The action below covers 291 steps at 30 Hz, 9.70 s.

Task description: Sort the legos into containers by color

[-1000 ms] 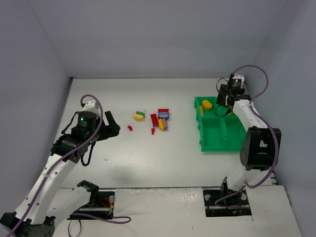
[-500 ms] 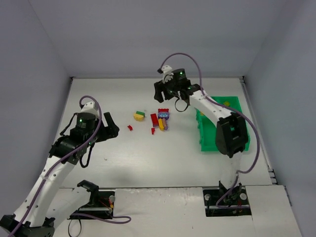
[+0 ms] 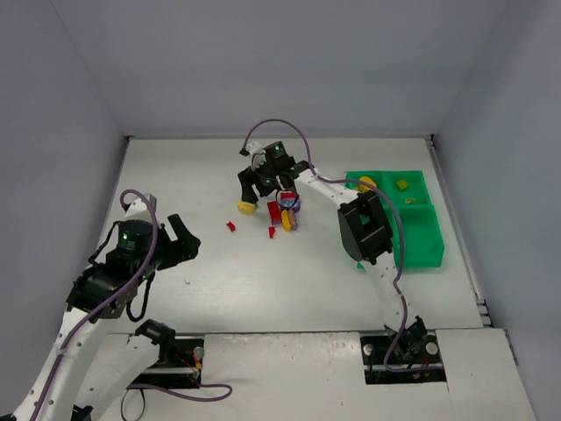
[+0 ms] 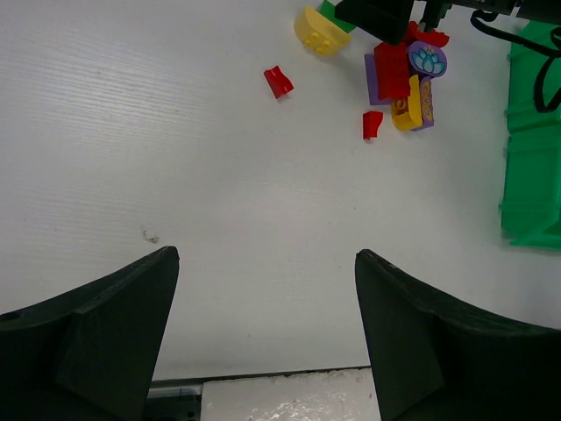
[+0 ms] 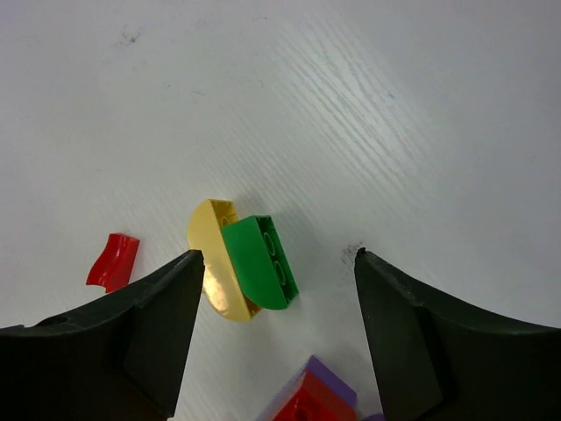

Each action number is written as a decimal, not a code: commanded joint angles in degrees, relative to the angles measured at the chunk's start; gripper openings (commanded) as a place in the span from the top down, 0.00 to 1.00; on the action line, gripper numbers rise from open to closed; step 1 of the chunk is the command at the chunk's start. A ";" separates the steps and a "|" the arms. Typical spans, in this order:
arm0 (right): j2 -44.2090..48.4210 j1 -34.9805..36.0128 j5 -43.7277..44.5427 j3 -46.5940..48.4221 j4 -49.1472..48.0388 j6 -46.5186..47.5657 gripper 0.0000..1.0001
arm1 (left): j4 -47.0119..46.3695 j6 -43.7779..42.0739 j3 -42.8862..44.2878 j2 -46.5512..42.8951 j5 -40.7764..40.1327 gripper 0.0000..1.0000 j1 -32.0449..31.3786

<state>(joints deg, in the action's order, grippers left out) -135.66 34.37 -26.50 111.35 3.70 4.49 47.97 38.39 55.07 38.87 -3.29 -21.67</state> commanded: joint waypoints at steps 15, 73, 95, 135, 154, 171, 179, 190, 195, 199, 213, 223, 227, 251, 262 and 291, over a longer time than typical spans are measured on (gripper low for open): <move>12.24 5.44 6.36 -22.36 -11.61 -7.30 0.81 | -3.58 1.77 -0.49 3.05 1.27 0.25 0.31; 58.93 11.95 18.94 -58.53 -34.91 -21.01 1.00 | -75.03 22.51 -13.05 27.22 36.60 0.39 0.67; 59.45 11.33 17.01 -58.35 -35.17 -20.93 1.00 | -77.76 23.48 -12.88 30.30 38.53 0.52 0.58; 50.50 -3.17 -36.24 -46.32 -23.74 -21.28 0.13 | -80.85 -4.28 -15.79 25.65 68.67 1.00 8.40; 46.54 0.70 -38.80 -44.38 -22.69 -18.03 0.28 | -79.52 -5.52 -13.41 22.47 71.67 1.00 7.87; 47.94 0.52 -34.85 -44.64 -22.69 -16.36 0.80 | -78.11 -6.05 -14.20 23.09 71.32 1.00 7.61; 49.61 -4.73 -37.65 -46.92 -22.34 -15.74 0.97 | -75.83 -8.42 -14.37 23.00 72.02 1.00 7.70; 53.91 -21.88 -16.43 -48.60 -12.07 -11.09 1.00 | -72.06 -9.12 -13.76 22.91 69.12 1.00 7.70; 53.92 -27.68 23.03 -48.16 -4.94 -14.59 1.00 | -57.66 -12.02 -9.55 22.56 61.06 1.00 7.35; 53.40 -34.10 32.02 -47.20 -4.32 -20.30 1.00 | -49.47 -13.87 -6.12 20.90 56.29 1.00 6.82; 38.20 -42.54 29.67 -37.09 -3.97 -20.05 0.76 | -38.13 -13.52 -1.11 20.62 47.33 1.00 5.24; 40.64 -42.63 26.25 -37.17 -3.97 -20.31 0.35 | -39.35 -7.29 0.48 23.53 44.42 1.00 3.74; 46.95 -41.84 21.07 -39.71 -4.75 -19.96 0.34 | -41.10 -3.24 1.36 25.63 43.37 1.00 3.39; 55.51 0.78 0.05 -42.10 -14.95 -12.58 0.30 | -56.93 21.90 8.04 35.92 32.65 1.00 -2.67; 52.95 4.92 2.33 -40.25 -15.57 -11.61 0.49 | -56.49 22.34 7.77 35.66 31.68 1.00 -3.29; 47.17 -22.49 28.69 -42.27 -0.02 -16.70 0.97 | -22.84 -2.70 4.35 16.33 5.40 0.26 1.28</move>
<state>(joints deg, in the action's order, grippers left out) -85.60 14.63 -2.11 66.59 2.07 -9.56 20.34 42.15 59.88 57.41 7.09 -20.45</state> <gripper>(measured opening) 0.236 0.745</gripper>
